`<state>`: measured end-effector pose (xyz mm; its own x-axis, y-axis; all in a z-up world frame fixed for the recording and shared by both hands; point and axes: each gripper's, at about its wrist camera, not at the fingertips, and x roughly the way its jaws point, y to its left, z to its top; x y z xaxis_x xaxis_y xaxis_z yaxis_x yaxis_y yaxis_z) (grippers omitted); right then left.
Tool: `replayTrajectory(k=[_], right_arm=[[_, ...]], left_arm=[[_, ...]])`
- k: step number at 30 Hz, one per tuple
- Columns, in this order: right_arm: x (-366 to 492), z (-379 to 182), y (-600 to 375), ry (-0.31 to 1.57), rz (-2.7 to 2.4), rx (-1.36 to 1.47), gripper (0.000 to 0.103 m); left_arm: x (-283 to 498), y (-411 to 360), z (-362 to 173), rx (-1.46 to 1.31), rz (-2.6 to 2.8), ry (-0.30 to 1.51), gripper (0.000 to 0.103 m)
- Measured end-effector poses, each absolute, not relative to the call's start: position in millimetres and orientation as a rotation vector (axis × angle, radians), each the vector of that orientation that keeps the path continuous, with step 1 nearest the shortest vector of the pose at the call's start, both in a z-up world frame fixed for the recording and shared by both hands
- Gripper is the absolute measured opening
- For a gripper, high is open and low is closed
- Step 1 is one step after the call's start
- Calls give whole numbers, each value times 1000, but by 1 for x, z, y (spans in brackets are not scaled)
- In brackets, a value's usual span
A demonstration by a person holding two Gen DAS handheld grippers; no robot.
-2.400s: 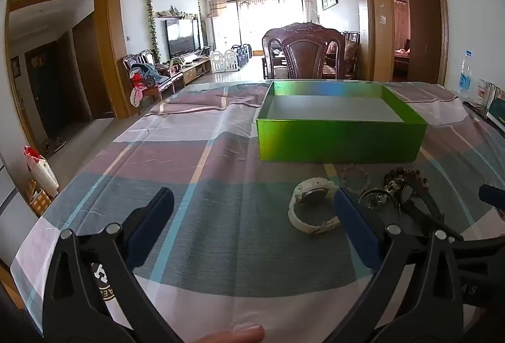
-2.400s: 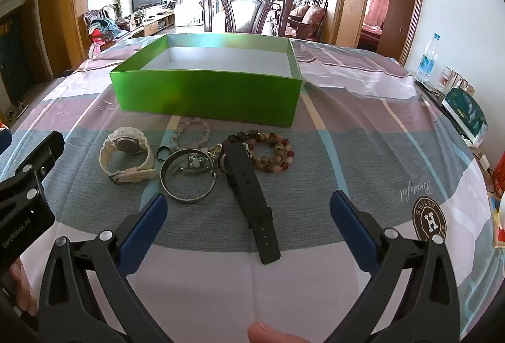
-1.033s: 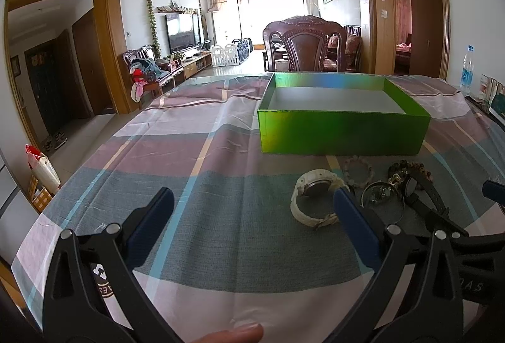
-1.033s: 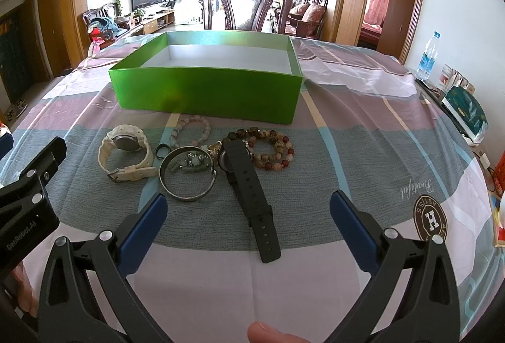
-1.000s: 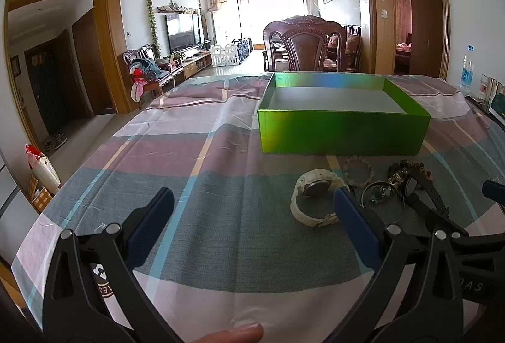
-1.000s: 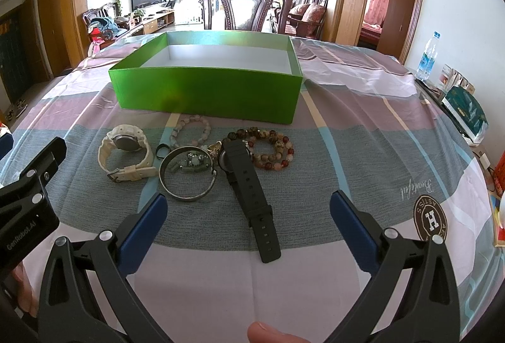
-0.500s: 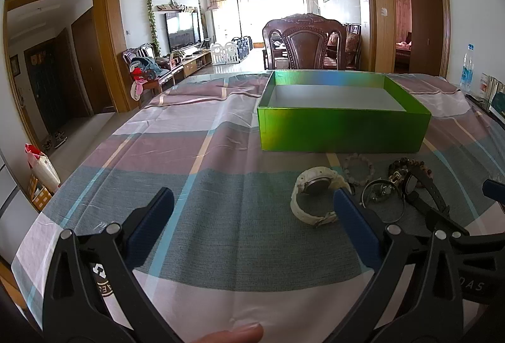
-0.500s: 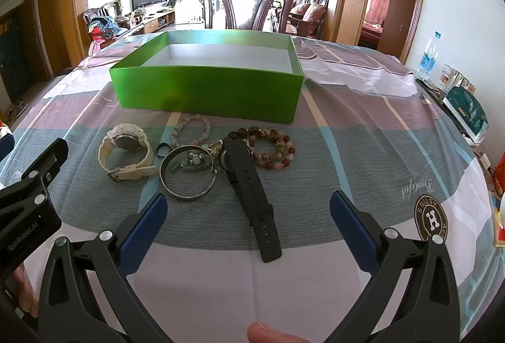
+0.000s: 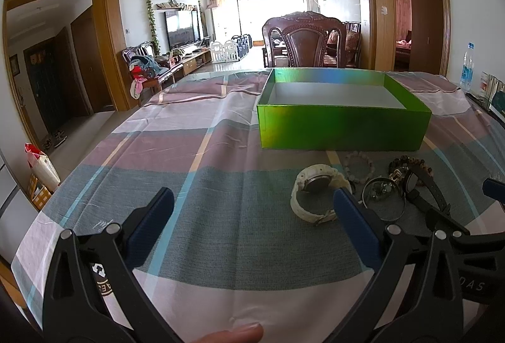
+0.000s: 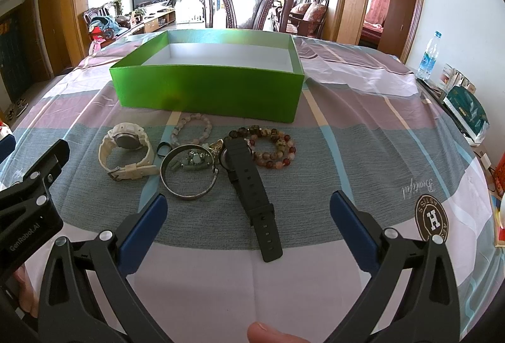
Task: Organize jewelry
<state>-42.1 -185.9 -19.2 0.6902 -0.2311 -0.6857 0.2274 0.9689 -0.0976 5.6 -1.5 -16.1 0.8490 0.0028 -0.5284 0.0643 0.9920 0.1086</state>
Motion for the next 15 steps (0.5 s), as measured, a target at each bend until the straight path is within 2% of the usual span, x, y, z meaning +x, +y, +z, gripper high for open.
replayTrajectory(k=[15], right_arm=[[-41, -20, -185, 769, -256, -5, 100]], left_arm=[[5, -2, -19, 124, -33, 561, 100]])
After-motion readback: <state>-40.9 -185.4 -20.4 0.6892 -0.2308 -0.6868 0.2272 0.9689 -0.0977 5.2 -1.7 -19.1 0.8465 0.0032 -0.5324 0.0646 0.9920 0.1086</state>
